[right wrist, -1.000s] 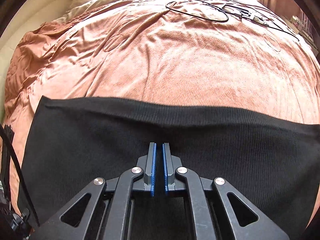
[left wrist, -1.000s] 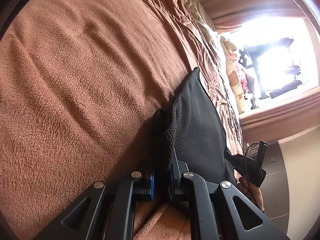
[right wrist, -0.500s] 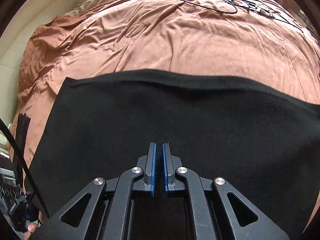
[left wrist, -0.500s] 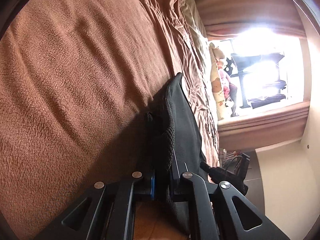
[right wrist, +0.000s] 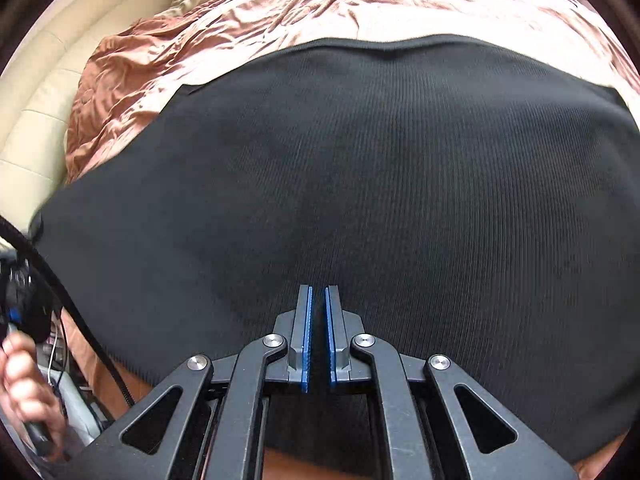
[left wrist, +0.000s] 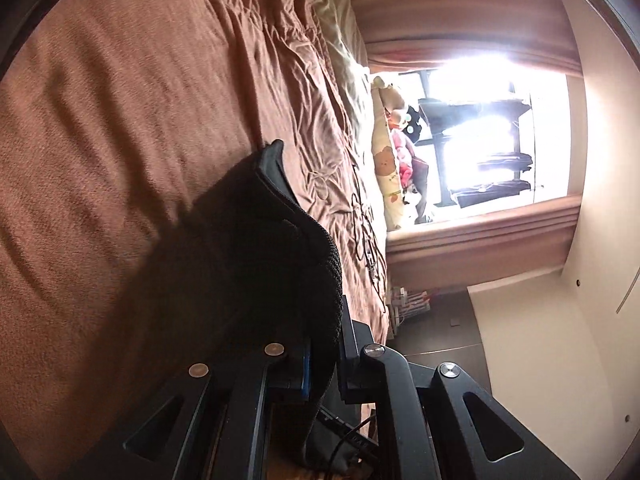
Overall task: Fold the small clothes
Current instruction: 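Lift the held edge with both grippers and fold it over the garment, then lay the folded edge down and open both grippers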
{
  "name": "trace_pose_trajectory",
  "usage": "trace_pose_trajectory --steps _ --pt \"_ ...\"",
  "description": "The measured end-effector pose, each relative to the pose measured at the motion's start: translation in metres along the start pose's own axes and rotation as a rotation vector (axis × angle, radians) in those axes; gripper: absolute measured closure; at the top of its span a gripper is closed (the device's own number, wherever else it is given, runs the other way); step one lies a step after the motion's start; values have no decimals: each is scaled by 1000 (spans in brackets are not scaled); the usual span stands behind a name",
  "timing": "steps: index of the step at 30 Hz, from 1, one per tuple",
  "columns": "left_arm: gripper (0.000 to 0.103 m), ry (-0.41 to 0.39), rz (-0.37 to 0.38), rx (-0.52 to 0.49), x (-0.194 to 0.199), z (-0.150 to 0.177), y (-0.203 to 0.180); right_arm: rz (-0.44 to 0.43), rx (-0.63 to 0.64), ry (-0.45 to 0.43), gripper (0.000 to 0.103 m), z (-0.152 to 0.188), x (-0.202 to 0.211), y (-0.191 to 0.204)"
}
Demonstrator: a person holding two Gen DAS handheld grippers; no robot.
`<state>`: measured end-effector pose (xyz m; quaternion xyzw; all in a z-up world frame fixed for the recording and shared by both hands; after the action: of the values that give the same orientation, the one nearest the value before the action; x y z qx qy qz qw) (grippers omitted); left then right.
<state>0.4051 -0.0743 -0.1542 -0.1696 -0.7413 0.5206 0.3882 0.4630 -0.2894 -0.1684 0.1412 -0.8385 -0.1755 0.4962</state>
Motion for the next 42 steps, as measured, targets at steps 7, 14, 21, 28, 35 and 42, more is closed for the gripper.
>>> trace_pose_trajectory --steps 7,14,21,28,35,42 --pt "94 36 45 -44 -13 2 -37 -60 -54 -24 100 35 12 2" --pt "94 89 69 -113 -33 18 -77 -117 -114 -48 100 67 26 -2" --pt "94 136 98 -196 -48 45 -122 -163 -133 -93 100 68 63 -18" --pt "94 193 122 -284 -73 78 -171 -121 -141 -217 99 60 128 -56" --pt "94 258 145 -353 -102 116 -210 -92 -131 -282 61 67 177 -90" --pt "94 345 142 -414 -130 168 -225 -48 -127 -355 48 89 207 -99"
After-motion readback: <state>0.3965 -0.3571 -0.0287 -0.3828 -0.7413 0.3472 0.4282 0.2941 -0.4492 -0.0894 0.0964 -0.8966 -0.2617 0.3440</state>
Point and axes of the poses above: each gripper's, at about its wrist camera, not at the fingertips, and x roughly against the way its jaws point, y to its left, z to its underside, the point moved 10 cm from there along -x, roughly the way its jaws point, and after that the axes turned 6 degrees about -z, right-handed, at the moved point
